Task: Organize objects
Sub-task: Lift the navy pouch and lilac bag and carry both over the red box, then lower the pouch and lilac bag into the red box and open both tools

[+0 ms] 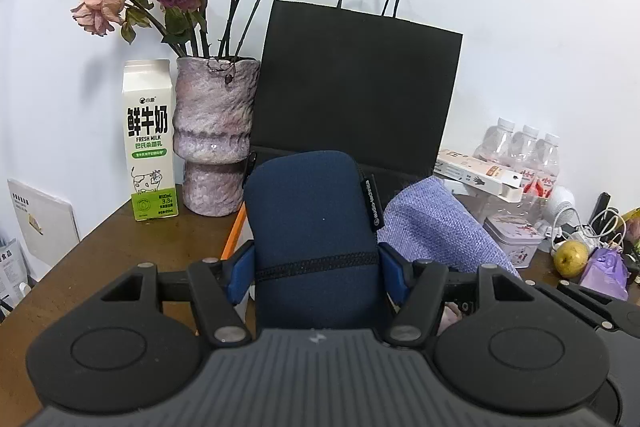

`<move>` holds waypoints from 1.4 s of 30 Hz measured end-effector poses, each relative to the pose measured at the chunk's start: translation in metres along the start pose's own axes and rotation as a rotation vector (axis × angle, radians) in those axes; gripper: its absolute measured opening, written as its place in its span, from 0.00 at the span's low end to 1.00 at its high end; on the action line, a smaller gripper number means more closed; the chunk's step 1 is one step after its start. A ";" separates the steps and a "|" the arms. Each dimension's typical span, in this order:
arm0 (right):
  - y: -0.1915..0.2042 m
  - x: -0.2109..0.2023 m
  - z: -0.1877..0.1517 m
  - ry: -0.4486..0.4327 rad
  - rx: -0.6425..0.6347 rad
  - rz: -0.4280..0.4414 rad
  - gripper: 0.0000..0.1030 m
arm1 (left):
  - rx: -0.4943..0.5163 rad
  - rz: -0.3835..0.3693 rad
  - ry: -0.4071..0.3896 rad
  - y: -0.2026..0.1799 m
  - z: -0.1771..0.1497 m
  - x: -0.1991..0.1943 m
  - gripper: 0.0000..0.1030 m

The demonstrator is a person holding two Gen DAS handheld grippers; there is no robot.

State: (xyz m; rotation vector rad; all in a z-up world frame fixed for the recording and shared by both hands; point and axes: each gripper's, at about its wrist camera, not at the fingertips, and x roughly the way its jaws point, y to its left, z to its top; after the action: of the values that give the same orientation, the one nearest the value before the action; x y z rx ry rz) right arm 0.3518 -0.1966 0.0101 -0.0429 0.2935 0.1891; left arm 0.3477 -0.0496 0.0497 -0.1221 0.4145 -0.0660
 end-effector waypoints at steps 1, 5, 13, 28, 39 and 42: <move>-0.001 0.002 0.001 0.001 -0.001 0.000 0.17 | 0.000 0.001 0.001 0.000 0.001 0.002 0.63; -0.003 0.012 0.002 0.006 -0.005 0.002 0.17 | 0.002 0.005 0.005 0.000 0.003 0.013 0.63; -0.009 0.030 0.004 0.024 -0.011 -0.001 0.17 | 0.011 0.008 0.015 0.001 0.006 0.033 0.63; -0.023 0.064 0.001 0.078 -0.002 -0.020 0.17 | 0.047 0.010 0.078 -0.001 0.008 0.079 0.63; -0.027 0.079 -0.003 0.117 -0.002 -0.050 0.17 | 0.119 0.016 0.132 -0.009 0.003 0.110 0.63; -0.028 0.080 -0.004 0.125 -0.001 -0.057 0.17 | 0.137 0.016 0.135 -0.010 0.002 0.112 0.63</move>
State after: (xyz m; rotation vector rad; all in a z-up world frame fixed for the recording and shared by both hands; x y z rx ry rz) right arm 0.4314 -0.2095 -0.0165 -0.0642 0.4166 0.1306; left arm 0.4502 -0.0697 0.0079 0.0210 0.5443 -0.0873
